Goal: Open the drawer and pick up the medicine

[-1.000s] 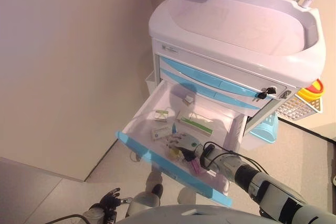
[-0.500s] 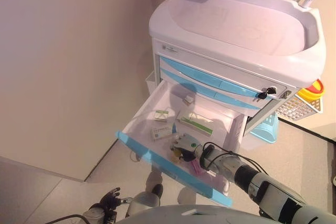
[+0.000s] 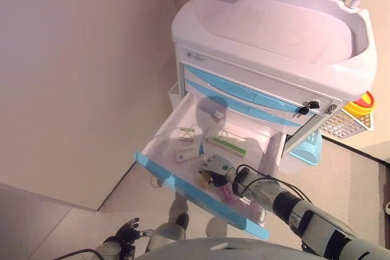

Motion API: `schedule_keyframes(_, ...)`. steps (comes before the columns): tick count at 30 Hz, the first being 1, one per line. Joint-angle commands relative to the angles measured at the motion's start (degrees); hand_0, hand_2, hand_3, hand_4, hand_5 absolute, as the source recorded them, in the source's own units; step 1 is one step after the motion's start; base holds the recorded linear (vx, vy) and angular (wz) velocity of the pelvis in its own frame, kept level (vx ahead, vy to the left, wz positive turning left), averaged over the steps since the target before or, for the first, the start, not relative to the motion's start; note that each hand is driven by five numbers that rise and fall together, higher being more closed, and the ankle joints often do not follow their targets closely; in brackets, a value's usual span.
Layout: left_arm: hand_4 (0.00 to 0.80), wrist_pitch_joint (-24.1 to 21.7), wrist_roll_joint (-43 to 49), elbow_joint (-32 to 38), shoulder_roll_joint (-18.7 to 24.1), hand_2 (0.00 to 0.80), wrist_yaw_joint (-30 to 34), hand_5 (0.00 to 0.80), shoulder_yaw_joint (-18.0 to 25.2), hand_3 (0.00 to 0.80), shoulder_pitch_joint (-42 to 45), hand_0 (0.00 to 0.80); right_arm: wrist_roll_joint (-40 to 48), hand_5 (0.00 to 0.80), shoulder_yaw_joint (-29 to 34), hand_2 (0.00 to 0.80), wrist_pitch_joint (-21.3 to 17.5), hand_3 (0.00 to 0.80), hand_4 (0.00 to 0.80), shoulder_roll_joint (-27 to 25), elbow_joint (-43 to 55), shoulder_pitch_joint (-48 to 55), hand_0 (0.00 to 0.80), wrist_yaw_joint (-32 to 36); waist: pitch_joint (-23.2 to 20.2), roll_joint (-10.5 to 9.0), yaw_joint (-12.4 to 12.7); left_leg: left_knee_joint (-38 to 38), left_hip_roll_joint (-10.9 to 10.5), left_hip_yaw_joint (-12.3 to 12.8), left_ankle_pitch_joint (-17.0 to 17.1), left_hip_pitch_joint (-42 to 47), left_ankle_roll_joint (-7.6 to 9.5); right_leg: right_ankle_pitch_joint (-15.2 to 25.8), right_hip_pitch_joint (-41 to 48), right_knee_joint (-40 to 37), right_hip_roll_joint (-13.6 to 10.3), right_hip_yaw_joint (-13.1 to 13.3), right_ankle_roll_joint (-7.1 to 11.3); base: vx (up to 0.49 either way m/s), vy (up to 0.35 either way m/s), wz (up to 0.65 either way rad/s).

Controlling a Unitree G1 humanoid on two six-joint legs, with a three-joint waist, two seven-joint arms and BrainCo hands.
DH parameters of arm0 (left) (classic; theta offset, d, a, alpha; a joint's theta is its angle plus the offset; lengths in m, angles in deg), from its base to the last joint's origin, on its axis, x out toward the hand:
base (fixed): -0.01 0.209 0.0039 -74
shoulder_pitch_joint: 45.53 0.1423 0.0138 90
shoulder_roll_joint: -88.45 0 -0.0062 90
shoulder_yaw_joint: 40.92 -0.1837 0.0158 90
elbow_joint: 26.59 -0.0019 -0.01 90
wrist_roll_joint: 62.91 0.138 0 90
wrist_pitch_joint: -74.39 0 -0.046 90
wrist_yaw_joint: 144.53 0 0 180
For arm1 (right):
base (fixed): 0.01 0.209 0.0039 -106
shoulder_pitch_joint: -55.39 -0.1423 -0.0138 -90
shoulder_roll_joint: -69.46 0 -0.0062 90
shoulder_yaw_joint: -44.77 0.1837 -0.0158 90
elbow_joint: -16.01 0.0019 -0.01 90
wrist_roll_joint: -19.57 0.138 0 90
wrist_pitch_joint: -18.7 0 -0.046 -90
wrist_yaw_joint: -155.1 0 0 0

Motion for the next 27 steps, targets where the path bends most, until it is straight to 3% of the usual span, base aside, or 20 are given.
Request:
schedule_keyframes(1,0.0,-0.26,1.77,-3.16,-1.7,0.0,0.81,0.0,-1.42,0.0,-2.18,0.0,6.46,0.8,1.7,0.8,-0.5,0.8,0.8,-3.22,11.01,-3.21,0.8,2.02,0.91,-1.44,-0.85,0.35,-3.02,1.47,-5.28,1.33,2.9,0.6,-2.47,5.69,-2.77,2.38,2.87,0.016,0.006,-0.16)
schedule_keyframes(11,0.0,0.87,0.73,-1.79,-0.89,0.0,0.92,0.0,0.88,0.0,-1.12,0.0,19.67,0.8,10.99,0.8,-2.29,0.8,0.8,-16.51,34.2,-5.51,0.8,15.36,0.6,-2.37,-4.49,-0.17,-1.95,5.39,-5.92,2.72,3.23,1.14,-2.93,5.82,-2.4,5.93,3.08,0.006,0.016,-0.19)
schedule_keyframes(19,0.0,0.83,-0.23,-2.18,-0.93,0.0,0.95,0.0,2.03,0.0,-0.2,0.0,39.56,0.8,23.06,0.8,2.63,0.8,0.8,-22.33,49.78,-7.31,0.8,26.92,0.42,-2.69,-7.22,-0.42,-1.29,8.06,-6.43,3.86,3.45,1.45,-3.07,5.88,-2.21,8.37,3.15,0.008,0.03,-0.16)
schedule_keyframes(27,0.0,0.56,-0.84,-3.33,-0.78,0.0,1.02,0.0,1.54,0.0,0.16,0.0,57.46,0.8,31.97,0.8,5.84,0.8,0.8,-26.42,52.12,-16.5,0.8,26.5,-0.27,-3.23,-8.48,-0.09,-0.97,10.03,-7.25,4.73,3.28,1.48,-2.84,5.85,-2.26,9.74,3.19,0.029,0.035,-0.17)
